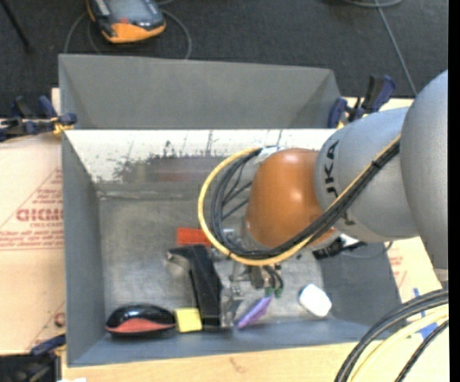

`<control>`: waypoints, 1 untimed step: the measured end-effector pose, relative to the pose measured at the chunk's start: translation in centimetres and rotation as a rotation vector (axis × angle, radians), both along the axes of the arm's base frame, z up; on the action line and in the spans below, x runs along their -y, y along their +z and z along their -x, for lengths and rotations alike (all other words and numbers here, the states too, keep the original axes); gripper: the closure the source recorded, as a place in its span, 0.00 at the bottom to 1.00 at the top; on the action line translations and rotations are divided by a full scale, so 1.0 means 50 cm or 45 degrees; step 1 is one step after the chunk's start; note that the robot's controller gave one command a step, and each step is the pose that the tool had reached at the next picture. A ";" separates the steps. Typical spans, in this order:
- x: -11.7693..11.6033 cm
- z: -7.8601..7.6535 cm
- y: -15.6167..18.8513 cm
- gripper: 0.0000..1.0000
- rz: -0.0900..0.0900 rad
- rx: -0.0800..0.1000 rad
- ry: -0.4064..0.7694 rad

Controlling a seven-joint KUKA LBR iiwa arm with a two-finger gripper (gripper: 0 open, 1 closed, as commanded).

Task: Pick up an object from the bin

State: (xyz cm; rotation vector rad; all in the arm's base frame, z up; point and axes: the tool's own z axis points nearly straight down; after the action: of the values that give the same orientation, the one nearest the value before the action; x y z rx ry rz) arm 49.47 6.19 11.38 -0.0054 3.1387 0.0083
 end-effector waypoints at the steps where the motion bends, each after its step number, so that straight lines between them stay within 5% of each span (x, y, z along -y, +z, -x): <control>1: -0.036 -0.016 -0.026 0.00 -0.009 0.011 -0.210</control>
Offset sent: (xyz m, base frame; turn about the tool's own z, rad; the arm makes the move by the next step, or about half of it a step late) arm -0.0088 0.0157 -0.0438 0.1605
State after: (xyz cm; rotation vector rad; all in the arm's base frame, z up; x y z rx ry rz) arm 50.27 8.01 10.05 0.2521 3.1197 0.0190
